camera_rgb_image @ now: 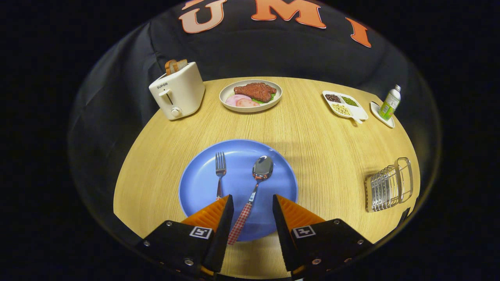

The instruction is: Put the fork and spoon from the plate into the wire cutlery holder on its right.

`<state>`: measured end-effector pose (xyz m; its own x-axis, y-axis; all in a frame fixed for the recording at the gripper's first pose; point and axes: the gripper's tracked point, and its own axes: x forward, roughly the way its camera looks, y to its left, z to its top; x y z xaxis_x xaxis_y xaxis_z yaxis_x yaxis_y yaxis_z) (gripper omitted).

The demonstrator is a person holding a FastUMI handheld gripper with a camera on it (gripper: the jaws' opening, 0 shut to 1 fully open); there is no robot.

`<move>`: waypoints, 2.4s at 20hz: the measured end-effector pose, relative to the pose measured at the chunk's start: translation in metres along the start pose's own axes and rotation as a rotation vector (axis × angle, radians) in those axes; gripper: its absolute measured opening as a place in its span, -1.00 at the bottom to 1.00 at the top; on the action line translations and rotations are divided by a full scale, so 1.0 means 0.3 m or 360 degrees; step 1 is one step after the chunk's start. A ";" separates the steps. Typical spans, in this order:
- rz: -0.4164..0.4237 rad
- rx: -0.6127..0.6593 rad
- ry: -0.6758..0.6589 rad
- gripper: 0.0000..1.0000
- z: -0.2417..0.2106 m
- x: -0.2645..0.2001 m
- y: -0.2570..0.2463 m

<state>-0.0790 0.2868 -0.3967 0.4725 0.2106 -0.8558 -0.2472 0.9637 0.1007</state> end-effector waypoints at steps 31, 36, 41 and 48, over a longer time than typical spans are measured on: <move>0.0043 -0.0039 -0.0351 -0.85 0.199 -0.225 -0.184; -0.0030 -0.0011 -0.0433 -0.85 0.258 -0.357 -0.344; -0.0130 0.0038 -0.0413 -0.85 0.254 -0.441 -0.522; -0.0266 0.0087 -0.0169 -0.85 0.138 -0.491 -0.753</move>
<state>-0.0578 0.0448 -0.2726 0.5904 0.0603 -0.8049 -0.1130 0.9936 -0.0084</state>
